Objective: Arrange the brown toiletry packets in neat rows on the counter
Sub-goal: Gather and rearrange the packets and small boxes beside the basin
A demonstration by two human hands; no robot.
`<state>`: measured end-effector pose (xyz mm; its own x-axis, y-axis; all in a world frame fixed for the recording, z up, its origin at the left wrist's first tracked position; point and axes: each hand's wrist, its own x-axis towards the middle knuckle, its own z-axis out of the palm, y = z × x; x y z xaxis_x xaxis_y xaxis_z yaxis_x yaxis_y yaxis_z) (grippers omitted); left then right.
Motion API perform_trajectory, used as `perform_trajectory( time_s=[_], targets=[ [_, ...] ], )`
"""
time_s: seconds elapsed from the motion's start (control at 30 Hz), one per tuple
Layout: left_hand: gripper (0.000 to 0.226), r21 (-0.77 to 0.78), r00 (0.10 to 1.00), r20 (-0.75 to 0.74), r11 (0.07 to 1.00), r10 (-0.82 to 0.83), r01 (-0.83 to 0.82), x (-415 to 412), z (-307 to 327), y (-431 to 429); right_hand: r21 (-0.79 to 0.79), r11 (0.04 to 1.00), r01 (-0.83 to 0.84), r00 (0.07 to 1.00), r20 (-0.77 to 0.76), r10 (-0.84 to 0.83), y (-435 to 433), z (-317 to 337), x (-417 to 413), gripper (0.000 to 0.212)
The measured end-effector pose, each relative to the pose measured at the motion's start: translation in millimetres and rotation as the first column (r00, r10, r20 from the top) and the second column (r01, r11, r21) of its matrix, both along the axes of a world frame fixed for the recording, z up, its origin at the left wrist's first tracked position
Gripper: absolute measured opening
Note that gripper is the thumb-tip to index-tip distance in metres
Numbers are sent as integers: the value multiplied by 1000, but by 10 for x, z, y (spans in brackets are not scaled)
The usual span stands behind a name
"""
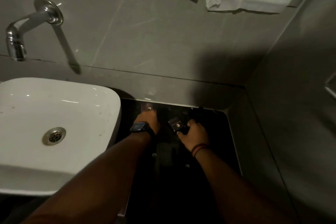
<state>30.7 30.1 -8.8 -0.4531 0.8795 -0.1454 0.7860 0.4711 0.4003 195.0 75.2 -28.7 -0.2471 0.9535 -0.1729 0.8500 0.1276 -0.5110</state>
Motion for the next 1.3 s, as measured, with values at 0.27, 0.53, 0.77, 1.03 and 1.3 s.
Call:
perform_trajectory(
  time_s=[0.27, 0.53, 0.77, 1.03, 1.3],
  targets=[
    [66, -328, 885, -172, 872, -432, 363, -717, -256, 684, -145, 989, -33, 994, 96, 48, 431, -437, -397, 71],
    [52, -371, 840, -92, 801, -535, 469, -815, -338, 833, -98, 990, -102, 987, 116, 113, 518, -551, -376, 53],
    [46, -449, 915, -111, 841, -388, 303, -669, -274, 544, -200, 924, -327, 929, 108, 353, 454, -452, -312, 57],
    [51, -506, 899, -165, 817, -406, 276, -526, -295, 279, -163, 916, -367, 905, 167, 392, 319, -467, -500, 45],
    [55, -525, 904, -151, 807, -400, 270, -548, -228, 202, -158, 859, -486, 857, 107, 505, 364, -501, -601, 70]
  ],
)
